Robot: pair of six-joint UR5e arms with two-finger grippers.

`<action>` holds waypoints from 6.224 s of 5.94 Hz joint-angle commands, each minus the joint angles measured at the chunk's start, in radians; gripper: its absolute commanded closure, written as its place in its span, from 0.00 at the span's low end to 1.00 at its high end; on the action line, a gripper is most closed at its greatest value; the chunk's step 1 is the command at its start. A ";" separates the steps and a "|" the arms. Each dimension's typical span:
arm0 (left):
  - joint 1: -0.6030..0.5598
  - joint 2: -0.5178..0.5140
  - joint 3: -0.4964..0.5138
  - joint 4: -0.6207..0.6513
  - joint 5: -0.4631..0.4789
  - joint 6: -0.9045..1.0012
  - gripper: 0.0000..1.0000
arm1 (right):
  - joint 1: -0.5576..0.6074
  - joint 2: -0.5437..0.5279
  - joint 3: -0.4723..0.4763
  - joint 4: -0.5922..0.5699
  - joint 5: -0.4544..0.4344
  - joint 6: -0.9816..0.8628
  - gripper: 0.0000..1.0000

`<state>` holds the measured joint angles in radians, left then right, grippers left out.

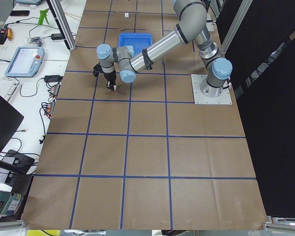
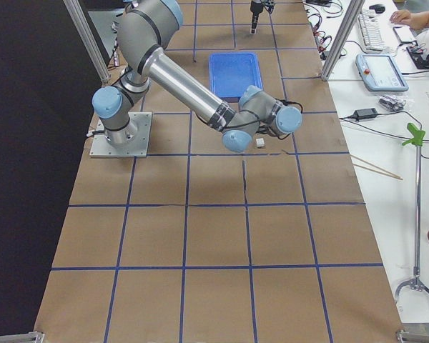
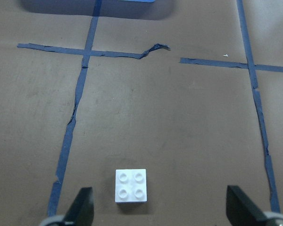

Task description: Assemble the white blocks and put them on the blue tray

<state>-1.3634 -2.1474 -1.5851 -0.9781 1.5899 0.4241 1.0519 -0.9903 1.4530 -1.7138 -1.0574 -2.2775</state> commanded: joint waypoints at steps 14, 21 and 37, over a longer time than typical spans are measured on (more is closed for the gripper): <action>-0.563 0.092 -0.127 0.055 -0.076 0.644 0.01 | 0.032 -0.054 0.052 0.136 0.026 -0.062 0.74; -0.424 0.537 -0.101 -0.401 -0.061 0.258 0.01 | 0.314 -0.228 0.461 -0.369 0.204 0.414 0.74; -0.361 0.644 -0.087 -0.379 -0.016 -0.430 0.01 | 0.622 -0.053 0.573 -0.984 0.201 0.928 0.69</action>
<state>-1.7242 -1.5035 -1.6719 -1.3580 1.5728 -0.0061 1.6746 -1.0431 2.0202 -2.6983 -0.8561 -1.3500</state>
